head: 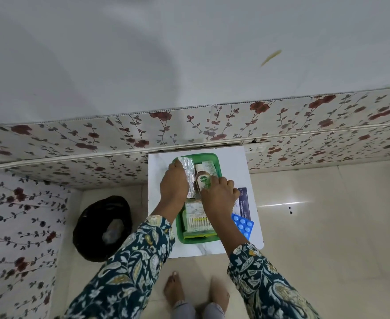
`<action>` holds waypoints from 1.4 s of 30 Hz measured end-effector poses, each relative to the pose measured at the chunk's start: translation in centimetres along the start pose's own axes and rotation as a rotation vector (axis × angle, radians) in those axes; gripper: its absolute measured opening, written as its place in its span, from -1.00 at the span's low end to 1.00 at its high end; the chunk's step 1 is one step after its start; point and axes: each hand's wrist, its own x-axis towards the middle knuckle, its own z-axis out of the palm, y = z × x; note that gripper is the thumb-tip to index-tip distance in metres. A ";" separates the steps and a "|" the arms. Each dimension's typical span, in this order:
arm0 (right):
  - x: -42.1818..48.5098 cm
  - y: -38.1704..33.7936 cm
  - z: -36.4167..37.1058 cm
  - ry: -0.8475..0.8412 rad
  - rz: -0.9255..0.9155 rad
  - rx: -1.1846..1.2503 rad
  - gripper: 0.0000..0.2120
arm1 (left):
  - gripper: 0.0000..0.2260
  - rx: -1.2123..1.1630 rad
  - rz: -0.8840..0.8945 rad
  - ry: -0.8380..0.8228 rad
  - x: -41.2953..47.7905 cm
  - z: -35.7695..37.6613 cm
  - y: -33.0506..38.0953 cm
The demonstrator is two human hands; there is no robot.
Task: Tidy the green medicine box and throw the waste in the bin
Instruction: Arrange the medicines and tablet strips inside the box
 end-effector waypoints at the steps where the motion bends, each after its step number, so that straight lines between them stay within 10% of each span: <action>1: -0.1 0.0 -0.1 0.001 0.001 0.000 -0.65 | -0.53 0.075 0.025 0.023 0.1 0.0 -0.2; 9: -0.8 0.7 0.6 -0.106 -0.072 -0.114 -0.67 | -0.66 0.432 0.398 0.051 -0.8 1.8 -1.7; 21: -1.6 6.3 -2.7 0.086 0.189 0.320 -0.75 | -0.64 0.206 0.570 0.117 -3.0 1.8 1.2; 28: -2.9 13.2 -0.4 -0.393 0.107 -0.107 -0.47 | -0.71 0.450 0.819 -0.053 -3.4 7.1 8.7; 37: -2.3 16.8 3.4 -0.166 0.016 -0.114 -0.62 | -0.70 0.605 0.615 -0.170 -0.8 13.2 10.7; 42: -1.6 17.6 1.2 -0.104 0.058 0.286 -0.91 | -0.79 0.338 0.571 -0.359 0.3 11.7 12.1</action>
